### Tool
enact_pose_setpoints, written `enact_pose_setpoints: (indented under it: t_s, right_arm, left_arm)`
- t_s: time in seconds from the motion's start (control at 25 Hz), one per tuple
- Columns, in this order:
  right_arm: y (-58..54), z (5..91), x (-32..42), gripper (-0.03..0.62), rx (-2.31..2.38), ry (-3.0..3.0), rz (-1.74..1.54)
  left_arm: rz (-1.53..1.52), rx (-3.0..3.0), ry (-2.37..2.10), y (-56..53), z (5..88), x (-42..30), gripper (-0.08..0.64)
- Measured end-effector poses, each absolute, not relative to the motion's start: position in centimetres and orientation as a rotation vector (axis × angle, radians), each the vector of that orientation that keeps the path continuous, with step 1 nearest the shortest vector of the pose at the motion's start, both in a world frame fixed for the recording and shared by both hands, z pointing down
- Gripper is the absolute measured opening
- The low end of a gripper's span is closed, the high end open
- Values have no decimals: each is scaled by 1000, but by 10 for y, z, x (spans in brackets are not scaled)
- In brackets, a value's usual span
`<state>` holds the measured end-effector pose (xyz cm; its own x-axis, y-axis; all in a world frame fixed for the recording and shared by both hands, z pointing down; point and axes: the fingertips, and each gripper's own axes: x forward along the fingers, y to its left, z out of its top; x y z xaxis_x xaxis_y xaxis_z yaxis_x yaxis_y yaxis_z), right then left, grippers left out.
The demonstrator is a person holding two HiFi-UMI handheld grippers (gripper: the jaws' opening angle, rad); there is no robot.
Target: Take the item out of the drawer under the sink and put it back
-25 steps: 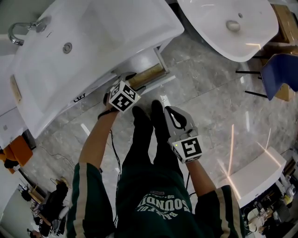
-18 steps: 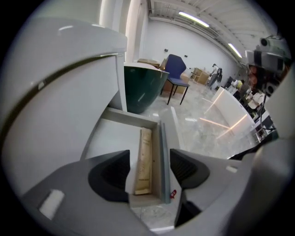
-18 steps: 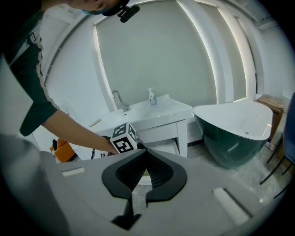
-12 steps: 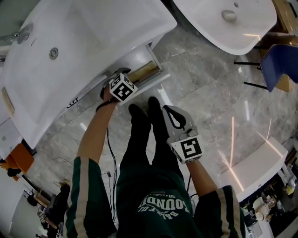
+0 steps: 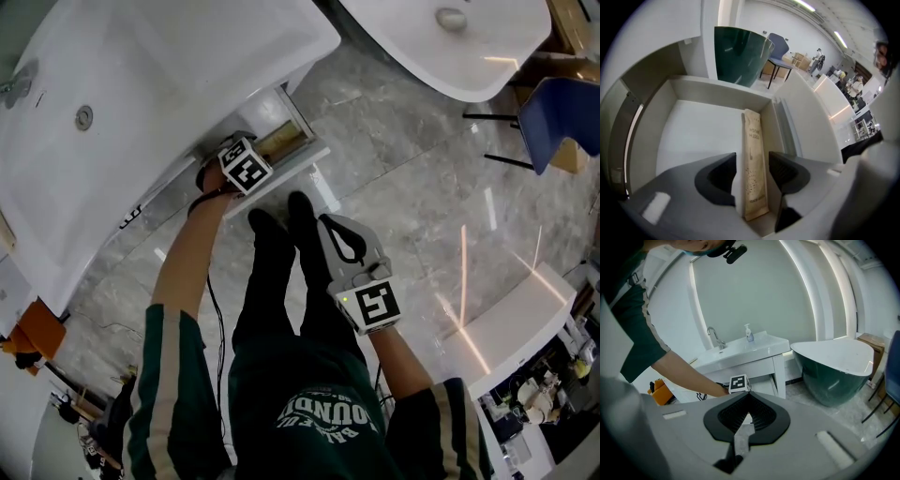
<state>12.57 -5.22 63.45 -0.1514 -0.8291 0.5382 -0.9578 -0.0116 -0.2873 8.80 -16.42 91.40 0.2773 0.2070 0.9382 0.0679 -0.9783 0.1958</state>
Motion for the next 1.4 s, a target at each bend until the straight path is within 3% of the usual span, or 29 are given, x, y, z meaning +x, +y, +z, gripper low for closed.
enact_pose_setpoints:
  t_s: [0.32,0.48,0.8,1.4]
  right_arm:
    - [-46,642,136,2,1916,-2013,923]
    - [-45,644,139,2,1914,-2004,918]
    - [-47,639,133,2,1873,-2009,939]
    - [-61,598,126,2,1886,-2104,841]
  left_arm:
    - [1879,2360,330,-162,932,87,237]
    - [1915,2342,392,-155,938,84,150]
    - [1879,2358,386,-155,929,84,82]
    - [1756,2516,267,-152,841,76,72]
